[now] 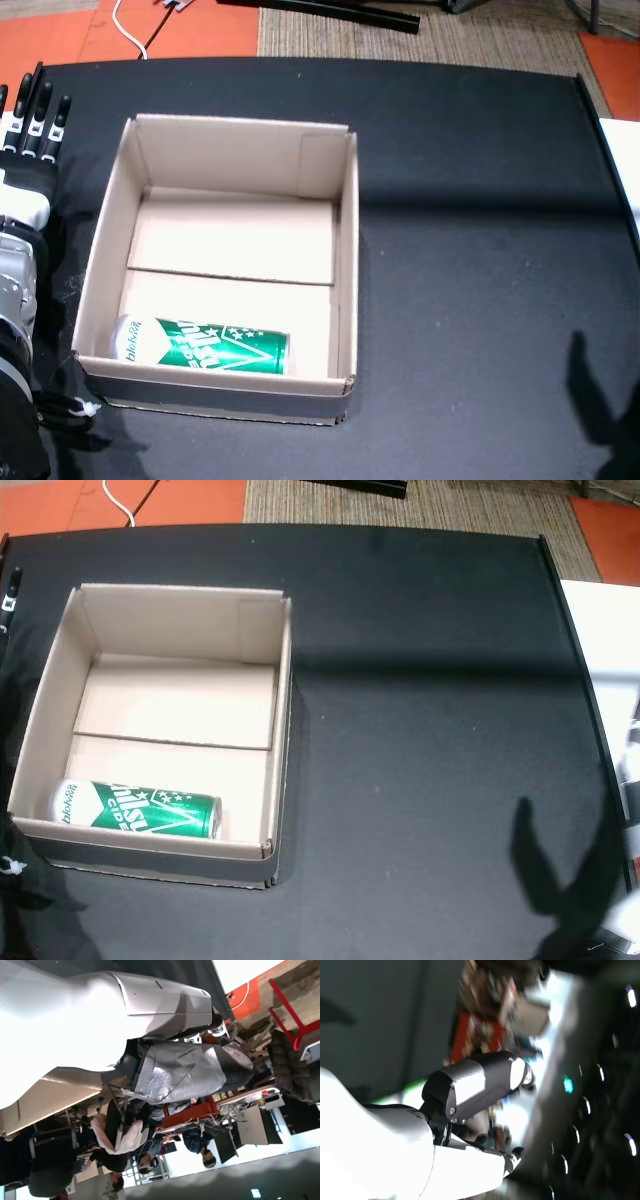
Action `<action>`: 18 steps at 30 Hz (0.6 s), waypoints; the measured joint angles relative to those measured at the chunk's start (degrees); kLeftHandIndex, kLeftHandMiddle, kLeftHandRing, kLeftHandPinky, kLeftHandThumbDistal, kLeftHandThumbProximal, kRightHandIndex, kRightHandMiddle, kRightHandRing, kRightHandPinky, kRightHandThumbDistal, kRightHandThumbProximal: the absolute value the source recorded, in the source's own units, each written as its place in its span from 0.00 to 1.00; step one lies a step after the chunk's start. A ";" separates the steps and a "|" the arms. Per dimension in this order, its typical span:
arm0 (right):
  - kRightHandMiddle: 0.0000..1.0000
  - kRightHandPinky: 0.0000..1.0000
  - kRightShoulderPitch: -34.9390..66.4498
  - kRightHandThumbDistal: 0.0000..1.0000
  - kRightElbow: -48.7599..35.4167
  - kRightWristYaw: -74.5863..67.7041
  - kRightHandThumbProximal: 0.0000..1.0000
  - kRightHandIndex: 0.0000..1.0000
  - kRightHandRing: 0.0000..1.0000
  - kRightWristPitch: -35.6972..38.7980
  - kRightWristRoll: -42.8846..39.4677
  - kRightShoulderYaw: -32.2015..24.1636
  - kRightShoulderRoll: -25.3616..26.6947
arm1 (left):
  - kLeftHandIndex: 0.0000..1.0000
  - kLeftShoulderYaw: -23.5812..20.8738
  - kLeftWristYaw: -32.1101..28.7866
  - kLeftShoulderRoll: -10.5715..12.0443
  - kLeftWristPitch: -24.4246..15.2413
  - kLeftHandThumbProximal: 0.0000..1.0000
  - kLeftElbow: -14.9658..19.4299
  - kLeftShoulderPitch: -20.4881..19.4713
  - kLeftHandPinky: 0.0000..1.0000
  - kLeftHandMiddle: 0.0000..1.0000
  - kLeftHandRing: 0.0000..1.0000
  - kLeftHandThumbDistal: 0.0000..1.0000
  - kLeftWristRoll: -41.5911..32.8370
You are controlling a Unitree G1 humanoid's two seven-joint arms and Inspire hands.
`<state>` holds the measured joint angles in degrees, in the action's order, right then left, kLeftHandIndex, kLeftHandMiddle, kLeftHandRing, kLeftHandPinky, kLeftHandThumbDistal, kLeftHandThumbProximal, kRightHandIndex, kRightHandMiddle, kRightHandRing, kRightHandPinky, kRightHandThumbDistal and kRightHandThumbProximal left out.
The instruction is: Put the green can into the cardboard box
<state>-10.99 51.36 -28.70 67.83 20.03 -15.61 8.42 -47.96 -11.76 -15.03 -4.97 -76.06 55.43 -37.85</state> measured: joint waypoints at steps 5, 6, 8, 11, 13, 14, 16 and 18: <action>0.96 1.00 -1.99 0.88 4.06 -2.27 0.44 0.89 1.00 0.69 2.85 2.59 3.36 | 0.55 0.01 -0.05 -0.77 -0.03 0.75 0.00 -0.11 0.87 0.55 0.63 0.02 0.00; 0.97 1.00 -2.15 0.88 5.02 -2.13 0.45 0.89 1.00 1.14 2.59 3.15 3.57 | 0.54 0.02 -0.12 -0.81 -0.03 0.74 0.00 -0.11 0.86 0.54 0.62 0.01 0.00; 0.96 1.00 -2.26 0.87 6.40 -1.95 0.46 0.89 1.00 1.74 2.18 3.80 3.63 | 0.51 0.05 -0.12 -0.81 -0.03 0.75 0.00 -0.11 0.84 0.51 0.59 0.00 0.00; 0.96 1.00 -2.45 0.87 7.30 -1.98 0.45 0.89 1.00 2.25 1.38 4.02 3.77 | 0.52 0.10 0.16 -0.80 -0.03 0.82 0.00 -0.10 0.82 0.50 0.57 0.00 0.00; 0.96 1.00 -2.58 0.87 7.60 -1.95 0.45 0.89 1.00 2.40 0.83 4.20 3.95 | 0.49 0.10 0.16 -0.80 -0.02 0.82 0.00 -0.10 0.81 0.49 0.56 0.00 -0.01; 0.96 1.00 -2.62 0.86 7.81 -1.87 0.45 0.90 1.00 2.41 0.52 4.31 4.03 | 0.48 0.10 0.15 -0.80 -0.02 0.83 0.00 -0.10 0.81 0.49 0.57 0.00 -0.01; 0.97 1.00 -2.66 0.82 8.08 -1.29 0.44 0.90 1.00 2.42 -0.19 4.59 4.05 | 0.45 0.10 0.09 -0.80 -0.02 0.83 0.00 -0.11 0.80 0.48 0.56 0.00 0.00; 0.97 1.00 -2.82 0.80 8.49 -0.25 0.44 0.91 1.00 2.45 -1.64 5.04 4.05 | 0.45 0.10 0.09 -0.80 -0.02 0.84 0.00 -0.10 0.80 0.46 0.54 0.00 -0.01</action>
<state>-13.81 59.84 -28.95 70.27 18.39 -10.57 12.47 -47.86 -11.68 -15.82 -4.99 -76.06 55.33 -37.85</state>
